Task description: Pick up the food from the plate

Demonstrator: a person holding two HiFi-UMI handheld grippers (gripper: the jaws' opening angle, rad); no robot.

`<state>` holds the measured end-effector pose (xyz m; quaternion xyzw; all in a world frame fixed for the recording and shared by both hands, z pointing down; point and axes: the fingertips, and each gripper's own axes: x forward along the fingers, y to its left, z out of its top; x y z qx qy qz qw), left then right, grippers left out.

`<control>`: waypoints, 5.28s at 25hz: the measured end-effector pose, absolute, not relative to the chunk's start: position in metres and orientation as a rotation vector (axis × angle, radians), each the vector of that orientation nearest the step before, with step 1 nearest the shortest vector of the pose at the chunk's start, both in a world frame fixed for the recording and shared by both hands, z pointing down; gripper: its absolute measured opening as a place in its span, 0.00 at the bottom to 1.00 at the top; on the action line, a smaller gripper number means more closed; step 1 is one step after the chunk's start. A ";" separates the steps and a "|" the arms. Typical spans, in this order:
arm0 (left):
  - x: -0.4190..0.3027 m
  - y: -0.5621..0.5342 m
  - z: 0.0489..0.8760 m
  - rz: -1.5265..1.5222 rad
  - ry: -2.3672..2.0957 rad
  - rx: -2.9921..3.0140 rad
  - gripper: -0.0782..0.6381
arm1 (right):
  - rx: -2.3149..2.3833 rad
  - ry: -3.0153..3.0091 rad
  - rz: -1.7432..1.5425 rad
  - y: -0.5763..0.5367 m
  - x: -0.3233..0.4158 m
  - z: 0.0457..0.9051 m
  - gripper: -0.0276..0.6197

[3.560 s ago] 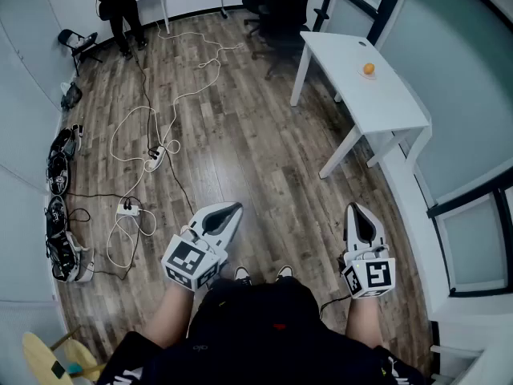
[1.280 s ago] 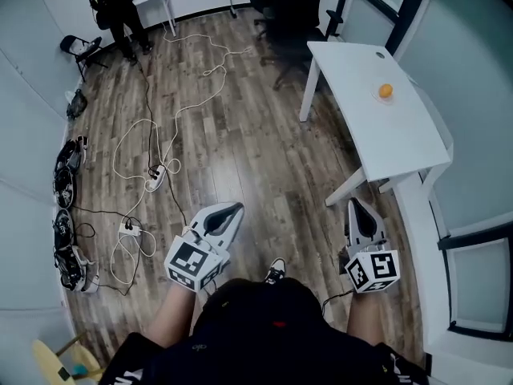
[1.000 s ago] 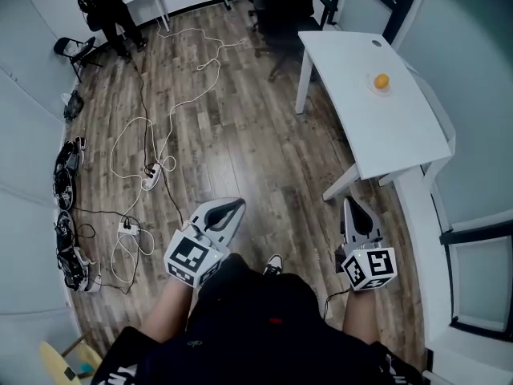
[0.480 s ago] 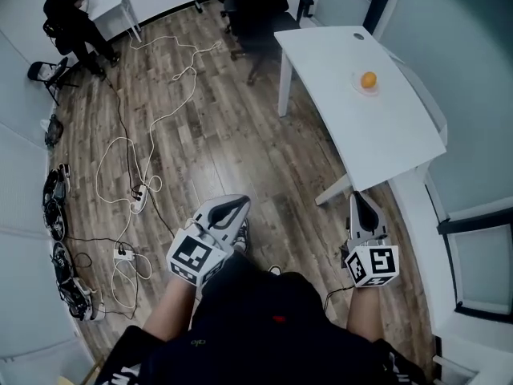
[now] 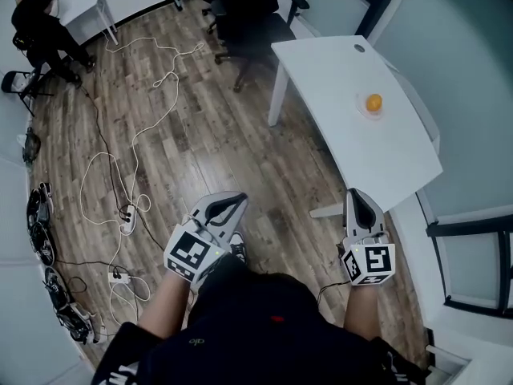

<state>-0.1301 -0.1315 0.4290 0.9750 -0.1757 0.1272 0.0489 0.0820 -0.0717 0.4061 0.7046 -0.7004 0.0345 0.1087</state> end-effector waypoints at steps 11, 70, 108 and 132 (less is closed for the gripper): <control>-0.126 -0.234 0.427 0.377 -0.395 3.015 0.14 | 2.162 -1.953 0.178 -0.148 0.079 0.413 0.08; 0.442 -0.510 0.499 0.485 0.547 2.830 0.14 | 2.469 -1.342 0.862 -0.385 0.555 0.581 0.42; 0.425 -0.461 0.443 0.384 0.591 2.844 0.14 | 2.605 -1.263 0.368 -0.367 0.558 0.472 0.58; 0.409 -0.443 0.372 0.261 0.504 3.098 0.14 | 2.669 -1.336 0.027 -0.294 0.503 0.346 0.58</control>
